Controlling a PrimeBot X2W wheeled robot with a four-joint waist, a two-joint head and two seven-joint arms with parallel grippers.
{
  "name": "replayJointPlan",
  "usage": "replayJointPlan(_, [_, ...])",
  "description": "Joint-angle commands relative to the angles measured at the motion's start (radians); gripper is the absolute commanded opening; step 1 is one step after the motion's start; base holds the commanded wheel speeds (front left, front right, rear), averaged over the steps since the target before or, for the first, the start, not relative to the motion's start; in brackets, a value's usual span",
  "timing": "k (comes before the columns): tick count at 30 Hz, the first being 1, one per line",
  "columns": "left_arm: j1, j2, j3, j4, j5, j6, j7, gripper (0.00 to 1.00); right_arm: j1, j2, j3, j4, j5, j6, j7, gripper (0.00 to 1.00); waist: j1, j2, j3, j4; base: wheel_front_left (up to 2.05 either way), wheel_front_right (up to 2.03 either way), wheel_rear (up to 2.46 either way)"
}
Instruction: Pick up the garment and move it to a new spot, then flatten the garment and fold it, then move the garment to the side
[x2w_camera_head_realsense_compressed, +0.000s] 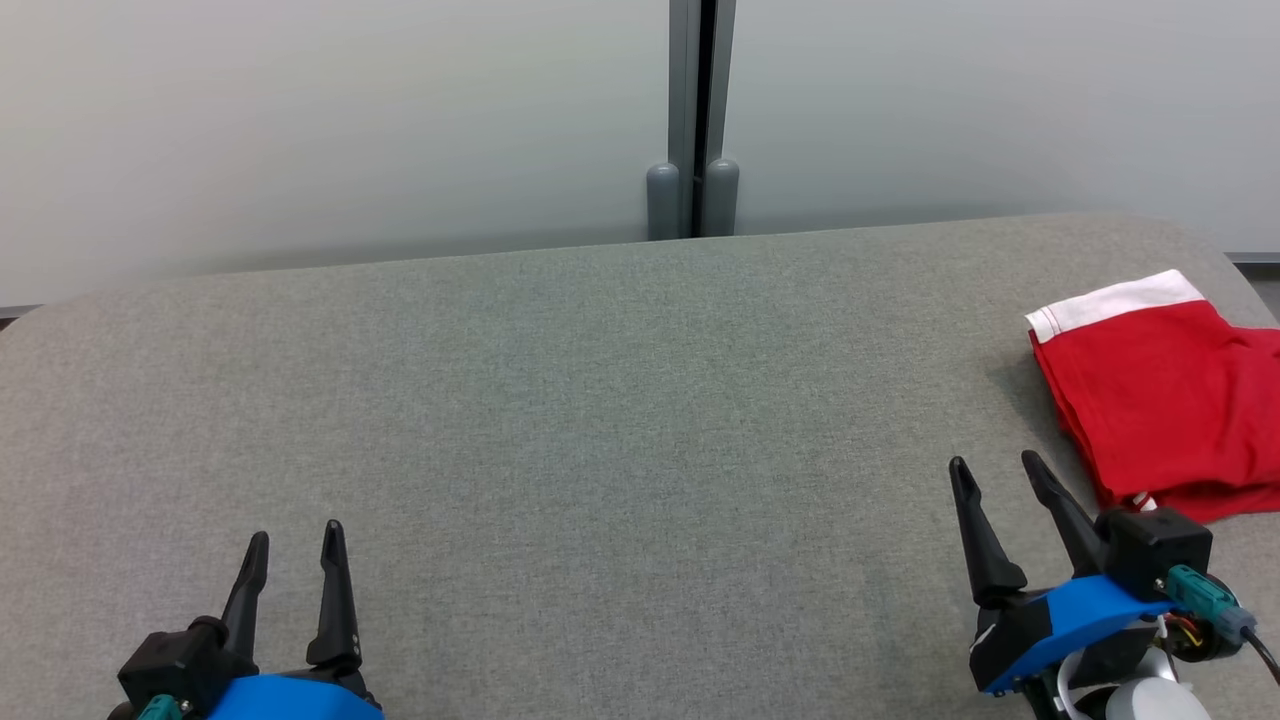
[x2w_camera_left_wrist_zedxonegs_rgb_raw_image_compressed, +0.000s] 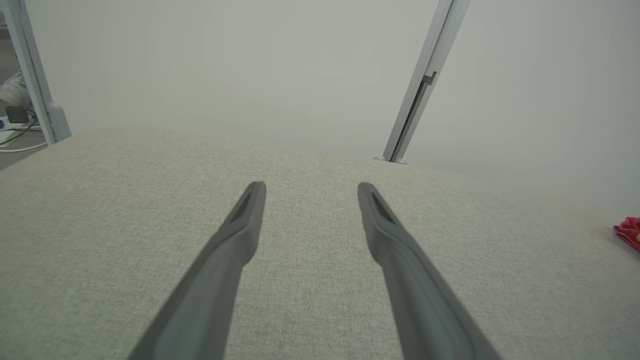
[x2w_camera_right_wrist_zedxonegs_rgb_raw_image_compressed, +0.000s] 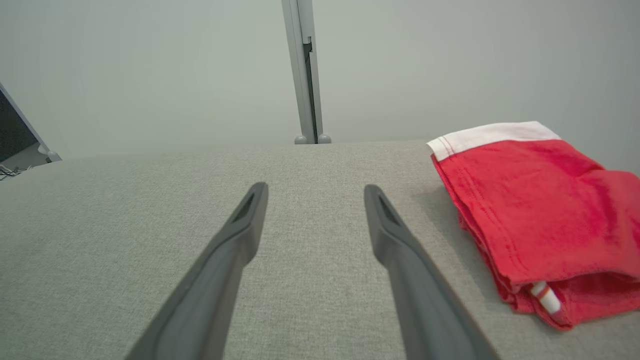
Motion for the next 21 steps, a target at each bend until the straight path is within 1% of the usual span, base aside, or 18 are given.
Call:
replayJointPlan(1, [0.004,0.001,0.003,-0.003,0.006,-0.004,-0.004,1.0,0.02,0.006,0.0,-0.002,0.005,0.001,-0.003,1.0,0.0001,0.0,0.001,-0.001,0.0,0.0,0.0])
replayJointPlan(13, [-0.001,0.012,-0.006,-0.006,0.018,-0.009,-0.004,1.0,0.013,0.011,0.0,0.003,-0.006,0.001,-0.014,1.0,0.0001,0.0,0.01,0.01,0.0,0.0,0.0])
replayJointPlan(14, [0.0,0.005,-0.003,0.0,0.016,-0.007,0.0,0.0,0.01,0.008,0.002,0.006,-0.003,0.0,-0.01,0.0,0.0002,0.0,0.011,0.01,0.0,0.0,0.0])
replayJointPlan(21, [0.024,-0.025,-0.003,0.051,0.007,-0.008,0.009,0.0,0.022,0.012,0.003,0.07,0.01,0.0,-0.004,0.0,0.0001,0.0,0.01,0.011,0.0,0.0,0.0])
